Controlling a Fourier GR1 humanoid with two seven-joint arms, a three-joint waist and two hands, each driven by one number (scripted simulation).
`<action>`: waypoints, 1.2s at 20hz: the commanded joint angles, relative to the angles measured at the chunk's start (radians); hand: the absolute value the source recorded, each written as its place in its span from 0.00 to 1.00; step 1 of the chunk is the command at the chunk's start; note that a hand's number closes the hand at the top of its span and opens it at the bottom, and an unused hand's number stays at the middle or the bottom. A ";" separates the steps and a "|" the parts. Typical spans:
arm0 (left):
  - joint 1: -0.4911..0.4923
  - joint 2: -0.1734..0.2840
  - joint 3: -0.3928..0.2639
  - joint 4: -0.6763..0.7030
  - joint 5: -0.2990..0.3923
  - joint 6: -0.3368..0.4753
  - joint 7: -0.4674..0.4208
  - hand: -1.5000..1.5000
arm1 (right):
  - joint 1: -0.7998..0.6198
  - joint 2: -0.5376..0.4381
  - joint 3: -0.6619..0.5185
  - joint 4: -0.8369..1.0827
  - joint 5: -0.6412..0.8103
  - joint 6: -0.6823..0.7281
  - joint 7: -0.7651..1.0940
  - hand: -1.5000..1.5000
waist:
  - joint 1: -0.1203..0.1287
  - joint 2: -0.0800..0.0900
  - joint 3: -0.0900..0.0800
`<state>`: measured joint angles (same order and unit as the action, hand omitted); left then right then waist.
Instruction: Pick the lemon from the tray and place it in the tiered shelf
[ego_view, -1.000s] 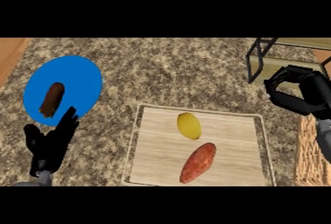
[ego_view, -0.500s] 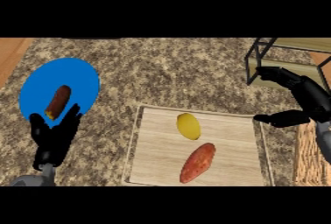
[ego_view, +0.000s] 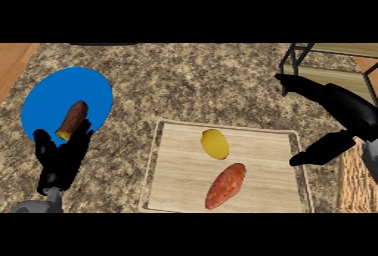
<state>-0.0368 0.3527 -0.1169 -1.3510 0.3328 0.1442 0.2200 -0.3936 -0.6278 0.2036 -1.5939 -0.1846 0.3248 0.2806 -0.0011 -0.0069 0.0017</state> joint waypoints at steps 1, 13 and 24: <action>0.006 -0.003 0.020 0.061 0.005 -0.034 -0.036 0.50 | -0.040 0.033 0.069 -0.197 0.000 -0.054 0.302 0.00 | -0.010 0.001 -0.005; -0.007 -0.021 0.034 0.010 -0.025 -0.029 0.048 0.50 | -0.213 0.264 0.220 -0.111 0.302 -0.139 0.655 0.00 | 0.004 0.006 -0.002; -0.007 -0.057 0.055 0.060 -0.063 -0.062 0.002 0.50 | -0.162 0.325 0.270 -0.061 0.439 -0.036 0.707 0.00 | 0.001 0.006 -0.002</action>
<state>-0.0517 0.3070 -0.0659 -1.3336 0.2787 0.1039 0.2258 -0.5900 -0.2981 0.4878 -1.6446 0.2199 0.2464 0.9528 0.0038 -0.0039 0.0045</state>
